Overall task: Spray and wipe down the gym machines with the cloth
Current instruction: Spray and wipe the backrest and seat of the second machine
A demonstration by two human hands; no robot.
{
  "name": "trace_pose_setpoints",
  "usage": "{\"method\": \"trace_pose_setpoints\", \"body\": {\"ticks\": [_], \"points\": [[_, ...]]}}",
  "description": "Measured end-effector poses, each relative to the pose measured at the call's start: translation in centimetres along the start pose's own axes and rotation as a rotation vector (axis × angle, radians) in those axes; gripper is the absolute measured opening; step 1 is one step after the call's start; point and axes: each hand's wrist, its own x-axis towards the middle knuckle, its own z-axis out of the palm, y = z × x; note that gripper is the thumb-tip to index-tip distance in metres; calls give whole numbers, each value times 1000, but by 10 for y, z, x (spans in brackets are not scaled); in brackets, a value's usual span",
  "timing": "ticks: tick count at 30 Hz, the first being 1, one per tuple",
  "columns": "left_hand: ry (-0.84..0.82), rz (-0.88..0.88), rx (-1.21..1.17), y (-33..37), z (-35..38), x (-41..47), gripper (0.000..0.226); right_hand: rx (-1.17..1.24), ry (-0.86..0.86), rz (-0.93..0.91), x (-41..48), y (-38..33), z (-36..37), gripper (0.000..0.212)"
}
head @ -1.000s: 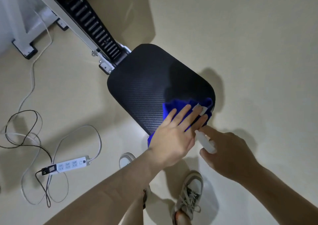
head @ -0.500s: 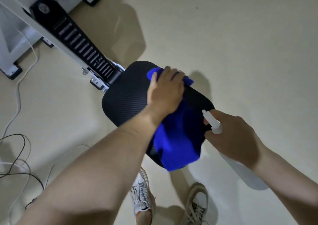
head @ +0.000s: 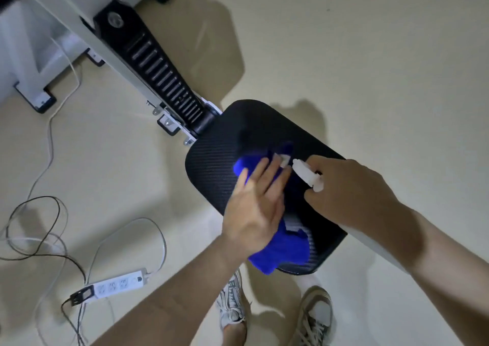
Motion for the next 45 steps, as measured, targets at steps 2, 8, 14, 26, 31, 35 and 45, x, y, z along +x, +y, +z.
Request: {"method": "trace_pose_setpoints", "body": {"ticks": [2, 8, 14, 26, 31, 35, 45], "points": [[-41, 122, -17, -4, -1, -14, 47, -2, -10, -56, -3, -8, 2, 17], [252, -502, -126, -82, -11, -5, 53, -46, -88, -192, -9, -33, 21, 10], [634, -920, -851, -27, 14, -23, 56, -72, -103, -285, -32, -45, 34, 7], [396, -1421, -2125, 75, 11, -84, 51, -18, -166, -261, -74, -29, 83, 41], [685, -1293, -2008, 30, -7, -67, 36, 149, -172, -165, -72, -36, 74, 6], [706, -1160, -1753, 11, -17, -47, 37, 140, -140, -185, -71, -40, 76, 33], [131, -293, -37, 37, 17, -70, 49, 353, -125, 63, -88, -2, 54, 23]]}}
